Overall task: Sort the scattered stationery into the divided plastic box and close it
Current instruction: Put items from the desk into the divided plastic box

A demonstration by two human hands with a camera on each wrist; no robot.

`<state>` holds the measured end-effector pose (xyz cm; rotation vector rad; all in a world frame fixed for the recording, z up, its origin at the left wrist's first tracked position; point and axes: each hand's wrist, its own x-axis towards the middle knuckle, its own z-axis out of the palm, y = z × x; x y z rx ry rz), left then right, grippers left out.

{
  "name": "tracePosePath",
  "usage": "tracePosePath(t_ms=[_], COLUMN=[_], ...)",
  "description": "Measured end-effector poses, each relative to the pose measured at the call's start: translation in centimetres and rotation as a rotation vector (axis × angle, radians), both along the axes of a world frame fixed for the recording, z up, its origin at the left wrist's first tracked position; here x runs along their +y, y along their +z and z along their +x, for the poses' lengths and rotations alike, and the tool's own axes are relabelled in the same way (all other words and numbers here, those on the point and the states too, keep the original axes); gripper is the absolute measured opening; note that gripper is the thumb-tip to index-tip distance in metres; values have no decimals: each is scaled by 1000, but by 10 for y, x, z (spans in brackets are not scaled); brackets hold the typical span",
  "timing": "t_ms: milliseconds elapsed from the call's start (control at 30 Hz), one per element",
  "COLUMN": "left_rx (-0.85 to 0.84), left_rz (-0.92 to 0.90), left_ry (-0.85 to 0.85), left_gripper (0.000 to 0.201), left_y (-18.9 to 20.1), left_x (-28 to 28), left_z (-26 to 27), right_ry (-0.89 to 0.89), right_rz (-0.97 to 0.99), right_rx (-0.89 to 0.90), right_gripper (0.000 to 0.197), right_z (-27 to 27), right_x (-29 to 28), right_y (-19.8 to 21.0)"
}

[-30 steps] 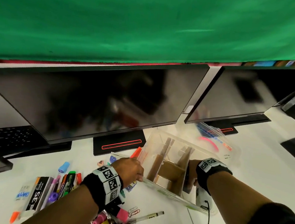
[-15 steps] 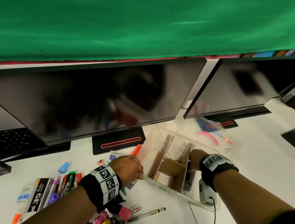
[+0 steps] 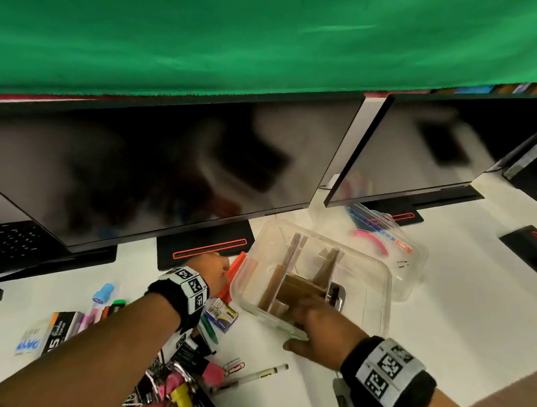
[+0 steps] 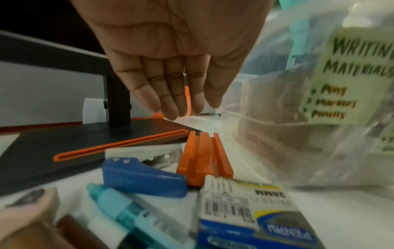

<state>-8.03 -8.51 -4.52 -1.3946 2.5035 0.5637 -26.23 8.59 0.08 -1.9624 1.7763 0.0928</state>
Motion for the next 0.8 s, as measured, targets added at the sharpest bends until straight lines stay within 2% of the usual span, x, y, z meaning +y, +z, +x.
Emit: tracePosePath(t_ms=[167, 267, 433, 567, 667, 733, 800], left_rx=[-82, -149, -189, -45, 149, 184, 186], left_rz=[25, 92, 91, 114, 175, 181, 96], left_ry=[-11, 29, 53, 151, 257, 273, 289], left_gripper=[36, 52, 41, 38, 42, 45, 56], left_y=[-20, -27, -33, -23, -11, 1, 14], left_x=[2, 0, -1, 0, -2, -4, -6], left_z=[-26, -34, -31, -22, -6, 3, 11], right_ry=[37, 46, 55, 59, 33, 12, -10], right_rz=[-232, -263, -313, -343, -274, -235, -185], right_rx=[-39, -77, -83, -47, -73, -84, -89], right_gripper=[34, 31, 31, 32, 35, 37, 37], right_z=[-6, -4, -8, -8, -8, -6, -5], right_x=[20, 21, 21, 19, 16, 14, 12], right_y=[-28, -30, -34, -38, -34, -28, -22])
